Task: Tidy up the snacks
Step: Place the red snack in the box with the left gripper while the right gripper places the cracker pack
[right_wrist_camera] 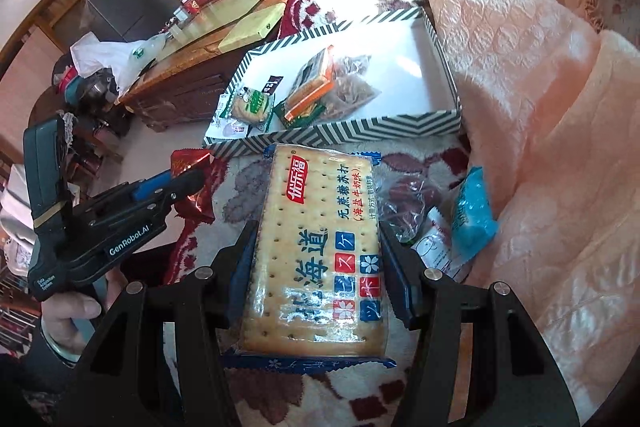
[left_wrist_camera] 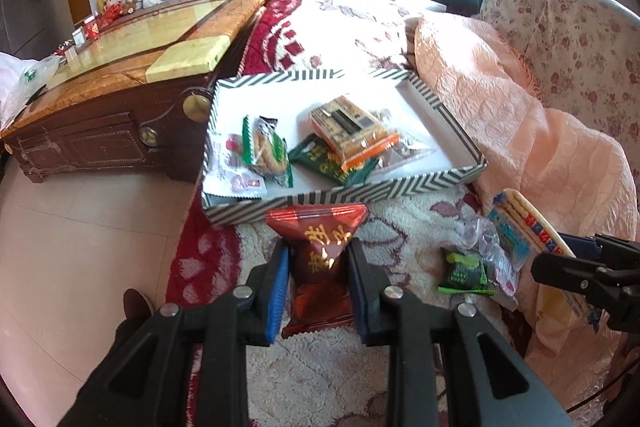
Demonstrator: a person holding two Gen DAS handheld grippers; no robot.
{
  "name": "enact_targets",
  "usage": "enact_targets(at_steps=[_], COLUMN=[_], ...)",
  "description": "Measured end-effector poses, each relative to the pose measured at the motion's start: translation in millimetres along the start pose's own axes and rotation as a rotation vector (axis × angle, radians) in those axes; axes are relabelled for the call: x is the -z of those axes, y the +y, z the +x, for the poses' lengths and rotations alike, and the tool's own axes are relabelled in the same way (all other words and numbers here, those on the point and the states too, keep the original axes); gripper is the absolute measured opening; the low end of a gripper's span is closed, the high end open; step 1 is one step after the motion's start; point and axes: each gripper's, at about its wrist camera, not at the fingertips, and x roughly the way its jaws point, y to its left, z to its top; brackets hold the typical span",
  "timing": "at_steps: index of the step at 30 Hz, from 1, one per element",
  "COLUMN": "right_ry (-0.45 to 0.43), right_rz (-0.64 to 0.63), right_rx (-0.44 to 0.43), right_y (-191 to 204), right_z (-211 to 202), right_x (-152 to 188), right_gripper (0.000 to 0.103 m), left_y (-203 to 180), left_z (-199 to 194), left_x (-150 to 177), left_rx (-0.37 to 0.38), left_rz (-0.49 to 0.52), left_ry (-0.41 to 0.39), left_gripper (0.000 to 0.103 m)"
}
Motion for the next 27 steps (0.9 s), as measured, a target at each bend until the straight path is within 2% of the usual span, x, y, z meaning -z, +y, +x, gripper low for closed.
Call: enact_targets(at_steps=[7, 15, 20, 27], right_ry=[0.034, -0.019, -0.020, -0.007], right_rz=[-0.076, -0.044, -0.026, -0.008], right_rx=[0.029, 0.011, 0.050, 0.110], right_y=[8, -1, -16, -39], right_z=[-2, 7, 26, 73], right_x=[-20, -46, -74, -123], right_gripper=[0.057, 0.057, 0.057, 0.057], left_y=[9, 12, 8, 11], left_z=[1, 21, 46, 91], left_x=[-3, -25, -55, -88], left_rx=[0.004, 0.011, 0.023, -0.004], left_rz=[-0.043, -0.020, -0.011, -0.019], left_ry=[-0.014, 0.002, -0.004, 0.015], left_gripper=[0.030, 0.030, 0.030, 0.030])
